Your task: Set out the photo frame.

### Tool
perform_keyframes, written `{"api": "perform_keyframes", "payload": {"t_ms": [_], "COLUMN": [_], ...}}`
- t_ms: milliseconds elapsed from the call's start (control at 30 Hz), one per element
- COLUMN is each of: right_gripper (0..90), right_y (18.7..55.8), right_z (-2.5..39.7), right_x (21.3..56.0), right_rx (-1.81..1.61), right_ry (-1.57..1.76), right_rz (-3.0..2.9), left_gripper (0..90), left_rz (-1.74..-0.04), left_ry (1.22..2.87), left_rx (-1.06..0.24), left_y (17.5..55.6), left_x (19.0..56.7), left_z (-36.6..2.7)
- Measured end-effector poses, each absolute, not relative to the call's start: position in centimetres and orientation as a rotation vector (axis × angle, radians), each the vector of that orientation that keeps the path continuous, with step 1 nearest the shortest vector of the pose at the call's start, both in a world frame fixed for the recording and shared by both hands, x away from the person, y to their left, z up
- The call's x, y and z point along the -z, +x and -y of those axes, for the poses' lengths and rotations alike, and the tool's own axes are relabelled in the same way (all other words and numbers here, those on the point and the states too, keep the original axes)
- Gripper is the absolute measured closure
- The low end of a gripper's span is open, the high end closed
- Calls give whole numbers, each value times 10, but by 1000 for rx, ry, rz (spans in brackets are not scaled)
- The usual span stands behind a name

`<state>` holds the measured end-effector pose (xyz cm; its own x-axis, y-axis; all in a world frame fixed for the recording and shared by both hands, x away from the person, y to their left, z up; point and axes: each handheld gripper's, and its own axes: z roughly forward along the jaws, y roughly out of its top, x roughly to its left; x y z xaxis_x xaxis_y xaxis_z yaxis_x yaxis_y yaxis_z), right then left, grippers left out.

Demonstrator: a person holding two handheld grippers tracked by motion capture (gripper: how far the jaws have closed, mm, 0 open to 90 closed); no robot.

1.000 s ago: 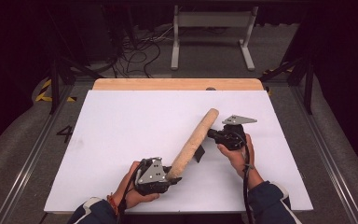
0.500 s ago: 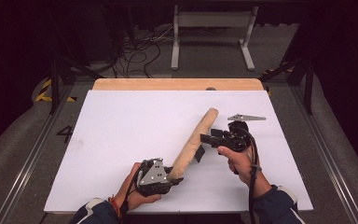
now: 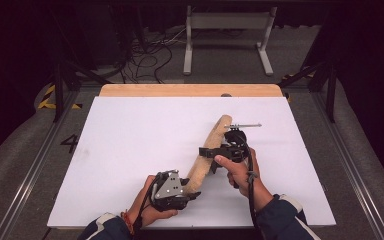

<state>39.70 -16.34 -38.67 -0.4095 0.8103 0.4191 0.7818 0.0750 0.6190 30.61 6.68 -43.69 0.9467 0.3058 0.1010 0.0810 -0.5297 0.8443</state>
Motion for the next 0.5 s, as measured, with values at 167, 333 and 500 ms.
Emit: {"api": "perform_keyframes", "payload": {"t_ms": [167,333,500], "right_gripper": [270,318,405], "right_y": [399,399,402], "right_z": [164,164,167], "right_x": [388,384,379], "right_rx": [-1271,-1237,-1223], "right_ry": [1717,1704,1671], "right_rz": [-2272,-2311,-2363], "left_gripper": [550,480,387], "left_rz": [-273,-245,-270], "left_ry": [2121,2143,2146], "left_rx": [-289,-240,-245], "left_y": [306,304,298], "left_x": [437,436,431], "left_z": [-62,-66,-98]}}
